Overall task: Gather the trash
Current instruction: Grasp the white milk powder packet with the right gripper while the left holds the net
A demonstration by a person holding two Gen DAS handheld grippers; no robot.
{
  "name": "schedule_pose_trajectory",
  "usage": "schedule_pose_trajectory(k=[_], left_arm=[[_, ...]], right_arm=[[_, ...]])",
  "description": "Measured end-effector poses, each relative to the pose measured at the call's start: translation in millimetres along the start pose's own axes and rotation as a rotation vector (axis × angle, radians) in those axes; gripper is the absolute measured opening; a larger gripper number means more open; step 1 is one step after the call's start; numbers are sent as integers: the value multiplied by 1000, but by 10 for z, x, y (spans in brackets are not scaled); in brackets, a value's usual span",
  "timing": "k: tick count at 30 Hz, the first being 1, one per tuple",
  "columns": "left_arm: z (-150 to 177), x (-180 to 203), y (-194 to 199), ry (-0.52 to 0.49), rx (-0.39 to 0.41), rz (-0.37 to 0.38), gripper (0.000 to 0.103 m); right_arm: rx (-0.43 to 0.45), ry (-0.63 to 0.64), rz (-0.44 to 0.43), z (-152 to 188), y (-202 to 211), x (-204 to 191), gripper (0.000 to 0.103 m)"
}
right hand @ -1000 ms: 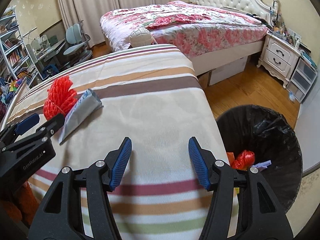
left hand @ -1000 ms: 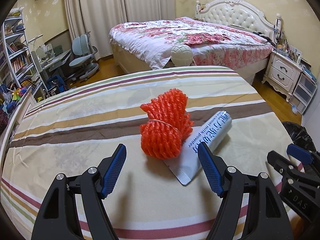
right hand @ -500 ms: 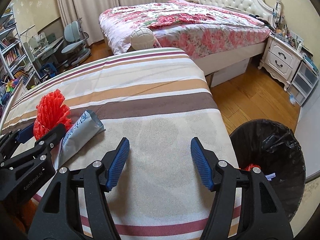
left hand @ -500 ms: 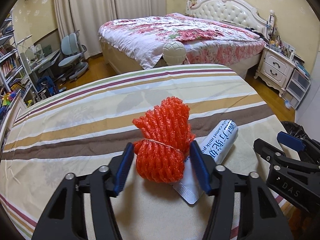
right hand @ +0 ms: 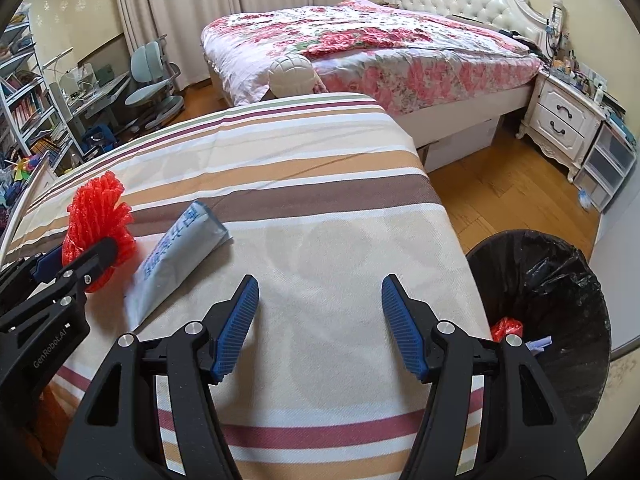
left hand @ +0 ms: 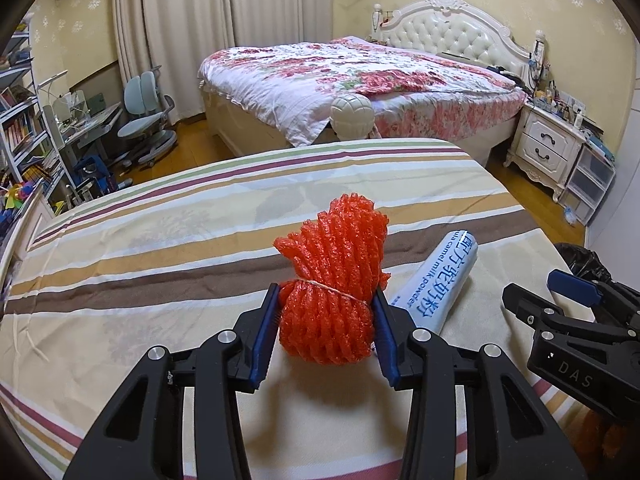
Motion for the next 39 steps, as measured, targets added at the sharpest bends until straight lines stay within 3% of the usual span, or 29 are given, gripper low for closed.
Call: schedule_pose_trajectory(k=[17,26,30,31,35,39], left_arm=[[225,-660,297,71,24,-99,43],[285,-867,290,108,14,-112,43],[316,-861,270,114,7,-104,43],[323,-860,266,116,6,-102,43],[311,-847,255,124,5,-94,43],[325,-808,272,126,9,-86,43]], right_arm=[[-13,63,-109,39,102,-758,68],[-49,-20,-125,-64,-102,-925,68],[-53,7,-102,-95,-194,-1025,68],[-52,22,-89,-86,-202,-1045,68],[-31,82,-36,-47,-179,-1044,47],[-17,96,-43,12,-126,-987,42]])
Point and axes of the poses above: each gripper's, at about its wrist camera, not at the fingertips, and y roughly against the way its jaws point, x to its right, z to its underside, the point moved 6 cm from there along -y, roughly the way its jaws point, and after that the axes turned 2 degrees about x, right-handed, at the moved point
